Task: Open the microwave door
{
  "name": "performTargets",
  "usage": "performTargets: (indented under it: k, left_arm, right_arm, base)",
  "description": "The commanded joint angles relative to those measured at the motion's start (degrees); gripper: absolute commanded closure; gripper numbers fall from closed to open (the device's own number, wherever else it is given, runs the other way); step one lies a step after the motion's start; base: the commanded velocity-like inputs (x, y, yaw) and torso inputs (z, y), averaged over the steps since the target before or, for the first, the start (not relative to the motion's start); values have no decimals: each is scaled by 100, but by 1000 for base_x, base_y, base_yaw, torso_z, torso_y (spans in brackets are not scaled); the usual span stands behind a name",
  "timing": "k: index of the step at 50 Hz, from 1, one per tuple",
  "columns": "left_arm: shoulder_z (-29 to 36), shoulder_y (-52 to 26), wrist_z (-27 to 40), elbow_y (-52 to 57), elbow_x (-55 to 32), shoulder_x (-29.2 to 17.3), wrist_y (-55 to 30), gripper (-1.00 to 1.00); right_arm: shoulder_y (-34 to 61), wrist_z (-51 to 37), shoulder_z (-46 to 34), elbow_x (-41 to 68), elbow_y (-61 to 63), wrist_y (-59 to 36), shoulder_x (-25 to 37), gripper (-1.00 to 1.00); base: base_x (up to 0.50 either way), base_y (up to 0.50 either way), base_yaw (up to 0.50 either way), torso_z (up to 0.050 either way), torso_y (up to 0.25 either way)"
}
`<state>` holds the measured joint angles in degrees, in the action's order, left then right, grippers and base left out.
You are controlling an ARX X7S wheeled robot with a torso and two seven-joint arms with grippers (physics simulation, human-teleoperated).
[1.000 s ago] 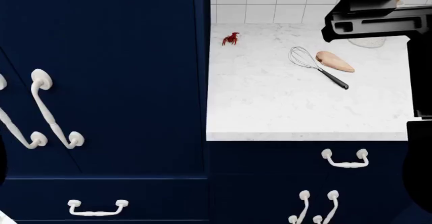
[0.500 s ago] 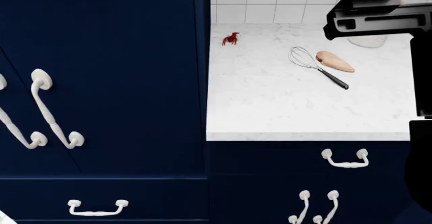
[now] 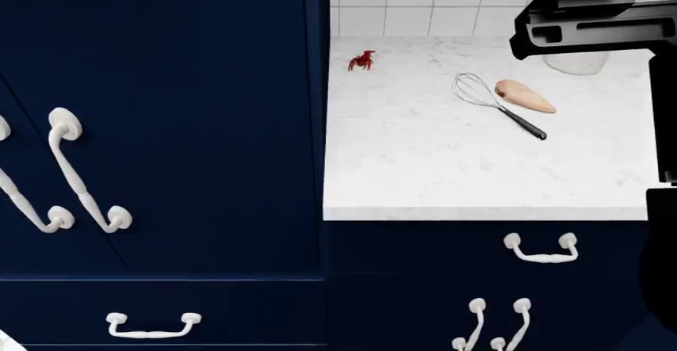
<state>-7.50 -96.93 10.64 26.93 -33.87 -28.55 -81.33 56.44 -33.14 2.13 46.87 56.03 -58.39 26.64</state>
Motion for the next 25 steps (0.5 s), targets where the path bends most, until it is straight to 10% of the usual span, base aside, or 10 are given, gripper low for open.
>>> performTargets:
  k: [1, 17, 18, 25]
  left_arm:
    - [-349, -524, -171, 545, -1077, 188, -472, 100]
    - [-322, -498, -69, 517, -1230, 96, -384, 100]
    - [-308, -490, -70, 513, -1232, 82, -369, -100]
    - [-260, -505, -46, 474, -1268, 35, -336, -100]
  right_arm:
    - [44, -105, -3, 127, 14, -23, 33, -100]
    - [38, -185, -59, 183, -5, 55, 101, -100]
    - [40, -191, -66, 186, -6, 57, 103, -100]
    - [52, -218, -103, 200, -24, 90, 124, -100]
  base:
    - [0, -3, 0, 0, 0]
    - [-1, -3, -2, 2, 5]
    - [0, -3, -4, 0, 0]
    - [0, 0, 0, 0, 1]
